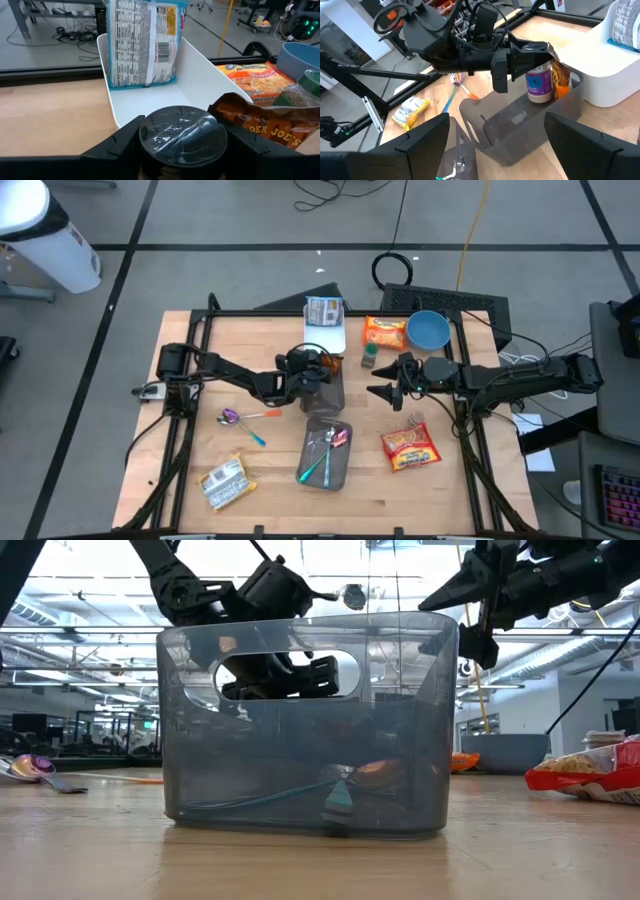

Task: Pick & Place Food Item
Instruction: Put the black seasoning bottle into the top black bin, then put the orange spoon into the bottom black bin

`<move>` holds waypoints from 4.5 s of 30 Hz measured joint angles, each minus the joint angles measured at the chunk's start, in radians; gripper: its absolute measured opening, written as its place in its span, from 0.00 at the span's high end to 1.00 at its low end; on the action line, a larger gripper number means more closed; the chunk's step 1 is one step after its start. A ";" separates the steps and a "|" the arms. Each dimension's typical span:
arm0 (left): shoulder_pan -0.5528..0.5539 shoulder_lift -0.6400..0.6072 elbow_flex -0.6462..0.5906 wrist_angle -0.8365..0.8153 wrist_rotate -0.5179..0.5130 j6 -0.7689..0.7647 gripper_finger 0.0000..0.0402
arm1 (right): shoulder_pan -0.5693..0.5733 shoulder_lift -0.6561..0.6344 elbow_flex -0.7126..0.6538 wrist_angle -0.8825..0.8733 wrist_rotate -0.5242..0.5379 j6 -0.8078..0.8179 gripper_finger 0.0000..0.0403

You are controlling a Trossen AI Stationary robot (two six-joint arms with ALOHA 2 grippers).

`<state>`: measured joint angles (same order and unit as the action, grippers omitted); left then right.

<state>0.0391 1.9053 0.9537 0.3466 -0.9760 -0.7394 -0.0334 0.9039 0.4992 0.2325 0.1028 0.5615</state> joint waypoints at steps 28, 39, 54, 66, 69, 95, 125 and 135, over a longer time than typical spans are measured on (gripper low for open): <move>0.018 0.000 0.000 0.008 0.143 0.012 0.32 | 0.000 0.000 0.000 0.001 -0.003 0.002 0.21; 0.019 -0.032 0.000 0.020 0.233 0.097 0.32 | 0.000 0.000 0.000 0.001 -0.029 0.003 0.21; 0.018 -0.062 -0.001 0.019 0.309 0.156 0.31 | 0.000 0.000 0.000 0.001 -0.026 0.002 0.21; 0.019 -0.186 -0.001 -0.031 0.306 0.246 0.31 | 0.000 0.000 0.000 0.002 -0.022 -0.009 0.21; 0.019 -0.242 -0.001 -0.053 0.321 0.242 0.31 | 0.000 0.000 0.000 0.002 0.000 -0.026 0.21; 0.018 -0.552 0.000 0.070 0.665 0.267 0.31 | 0.000 0.042 -0.001 0.099 0.062 -0.051 0.21; -0.022 -0.579 0.000 0.136 0.982 0.242 0.48 | 0.009 0.073 -0.001 0.208 0.076 0.152 0.21; -0.001 -0.605 0.000 0.129 0.978 0.232 0.62 | 0.015 0.073 -0.001 0.203 0.074 0.104 0.28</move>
<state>0.0382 1.2999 0.9535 0.4751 0.0018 -0.5073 -0.0181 0.9768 0.4984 0.4357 0.1765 0.6655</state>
